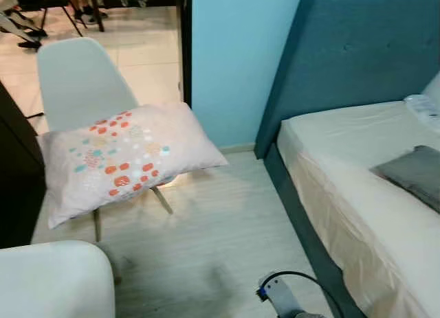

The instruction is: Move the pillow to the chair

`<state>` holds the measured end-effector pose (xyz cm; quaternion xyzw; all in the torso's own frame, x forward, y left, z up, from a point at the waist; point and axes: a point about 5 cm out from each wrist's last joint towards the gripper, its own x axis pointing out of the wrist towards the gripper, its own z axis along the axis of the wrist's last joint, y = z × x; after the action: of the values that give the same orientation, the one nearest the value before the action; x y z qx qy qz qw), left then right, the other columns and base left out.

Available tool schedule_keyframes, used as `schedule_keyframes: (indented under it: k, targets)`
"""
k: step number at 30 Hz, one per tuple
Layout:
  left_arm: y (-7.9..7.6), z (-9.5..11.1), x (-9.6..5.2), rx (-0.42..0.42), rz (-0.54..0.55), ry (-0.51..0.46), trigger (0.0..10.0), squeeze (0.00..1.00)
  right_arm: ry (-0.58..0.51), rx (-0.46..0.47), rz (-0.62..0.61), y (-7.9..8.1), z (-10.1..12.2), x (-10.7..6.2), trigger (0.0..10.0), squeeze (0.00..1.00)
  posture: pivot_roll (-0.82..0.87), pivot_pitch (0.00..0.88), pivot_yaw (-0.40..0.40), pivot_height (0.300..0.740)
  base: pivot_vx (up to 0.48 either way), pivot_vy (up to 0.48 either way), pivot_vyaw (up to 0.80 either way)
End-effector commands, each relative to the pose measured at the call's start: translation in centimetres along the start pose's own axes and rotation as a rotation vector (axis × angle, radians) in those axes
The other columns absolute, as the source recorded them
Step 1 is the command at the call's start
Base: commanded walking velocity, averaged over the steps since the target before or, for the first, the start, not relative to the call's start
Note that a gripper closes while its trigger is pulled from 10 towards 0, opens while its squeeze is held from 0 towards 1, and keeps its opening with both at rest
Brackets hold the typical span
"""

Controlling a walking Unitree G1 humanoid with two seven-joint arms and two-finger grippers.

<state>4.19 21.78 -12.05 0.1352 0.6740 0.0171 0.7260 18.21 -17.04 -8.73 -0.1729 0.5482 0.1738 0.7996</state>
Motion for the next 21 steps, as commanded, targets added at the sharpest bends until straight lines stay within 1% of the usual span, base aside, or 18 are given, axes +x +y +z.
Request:
schedule_keyframes:
  k: [1, 2, 3, 6, 7, 8, 9, 10, 11, 12, 13, 14, 15, 17, 18, 19, 20, 21]
  targets:
    - [-0.2, -2.3, 0.0, 0.146, -0.015, 0.077, 10.0, 0.00, 0.028, -0.003, 0.002, 0.1, -0.9, 0.0, 10.0, 0.00, 0.02, 0.134, -0.119, 0.740, 0.000, 0.000, 0.00]
    - [0.1, -3.1, -0.1, 0.245, -0.029, 0.105, 10.0, 0.00, 0.031, -0.004, 0.001, 0.0, -1.0, 0.0, 10.0, 0.00, 0.03, 0.137, -0.120, 0.740, 0.000, 0.000, 0.00]
    - [0.4, -3.8, -0.1, 0.314, -0.042, 0.132, 10.0, 0.00, 0.033, -0.006, 0.000, 0.0, -1.0, 0.0, 10.0, 0.00, 0.02, 0.139, -0.123, 0.740, 0.000, 0.000, 0.00]
    - [2.0, -5.2, -0.3, 0.472, -0.008, 0.167, 10.0, 0.00, 0.038, -0.009, -0.003, -0.1, -1.2, 0.0, 10.0, 0.00, 0.02, 0.145, -0.124, 0.740, 0.000, 0.000, 0.00]
    - [2.5, -5.4, -0.3, 0.507, 0.007, 0.172, 10.0, 0.00, 0.039, -0.009, -0.004, -0.2, -1.2, 0.0, 10.0, 0.00, 0.02, 0.145, -0.124, 0.740, 0.000, 0.000, 0.00]
    - [2.5, -5.4, -0.3, 0.507, 0.007, 0.172, 10.0, 0.00, 0.039, -0.009, -0.004, -0.2, -1.2, 0.0, 10.0, 0.00, 0.02, 0.145, -0.124, 0.740, 0.000, 0.000, 0.00]
    - [3.3, -5.7, -0.4, 0.555, 0.049, 0.178, 10.0, 0.00, 0.040, -0.009, -0.004, -0.2, -1.3, -0.1, 10.0, 0.00, 0.02, 0.150, -0.126, 0.740, 0.000, 0.000, 0.00]
    - [4.1, -5.7, -0.5, 0.561, 0.104, 0.170, 10.0, 0.00, 0.042, -0.009, -0.005, -0.3, -1.3, -0.1, 10.0, 0.00, 0.02, 0.154, -0.128, 0.740, 0.000, 0.000, 0.00]
    - [4.9, -5.6, -0.5, 0.533, 0.162, 0.152, 10.0, 0.00, 0.043, -0.009, -0.006, -0.3, -1.4, -0.1, 10.0, 0.00, 0.02, 0.154, -0.128, 0.740, 0.000, 0.000, 0.00]
    - [5.4, -4.8, -0.5, 0.278, 0.224, 0.098, 10.0, 0.00, 0.044, -0.008, -0.007, -0.3, -1.4, -0.1, 10.0, 0.00, 0.02, 0.158, -0.129, 0.740, 0.000, 0.000, 0.00]
    - [5.8, -3.9, -0.5, -0.011, 0.273, 0.046, 10.0, 0.00, 0.045, -0.008, -0.008, -0.4, -1.5, -0.1, 10.0, 0.00, 0.02, 0.158, -0.129, 0.740, 0.000, 0.000, 0.00]
    - [6.2, -3.4, -0.5, -0.201, 0.303, 0.015, 10.0, 0.00, 0.045, -0.008, -0.008, -0.4, -1.5, -0.1, 10.0, 0.00, 0.02, 0.161, -0.131, 0.740, 0.000, 0.000, 0.00]
    - [7.2, -2.5, -0.7, -0.305, 0.373, -0.052, 10.0, 0.00, 0.045, -0.007, -0.009, -0.4, -1.5, -0.1, 10.0, 0.00, 0.02, 0.160, -0.132, 0.740, 0.000, 0.000, 0.00]
    - [9.4, -0.4, -1.3, -0.355, 0.525, -0.175, 10.0, 0.00, 0.045, -0.007, -0.010, -0.5, -1.5, -0.1, 10.0, 0.00, 0.02, 0.159, -0.136, 0.740, 0.000, 0.000, 0.00]
    - [10.0, 0.3, -1.6, -0.369, 0.568, -0.210, 10.0, 0.00, 0.046, -0.008, -0.010, -0.5, -1.5, -0.1, 10.0, 0.00, 0.02, 0.158, -0.136, 0.740, 0.000, 0.000, 0.00]
    - [10.0, 0.3, -1.6, -0.369, 0.568, -0.210, 10.0, 0.00, 0.046, -0.008, -0.010, -0.5, -1.5, -0.1, 10.0, 0.00, 0.02, 0.158, -0.136, 0.740, 0.000, 0.000, 0.00]
    - [10.9, 1.1, -2.0, -0.402, 0.623, -0.255, 10.0, 0.00, 0.045, -0.007, -0.010, -0.5, -1.5, -0.1, 10.0, 0.00, 0.02, 0.156, -0.137, 0.740, 0.000, 0.000, 0.00]
    - [11.7, 2.1, -2.3, -0.488, 0.654, -0.306, 10.0, 0.00, 0.044, -0.008, -0.011, -0.5, -1.5, -0.1, 10.0, 0.00, 0.03, 0.150, -0.136, 0.740, 0.000, 0.000, 0.00]
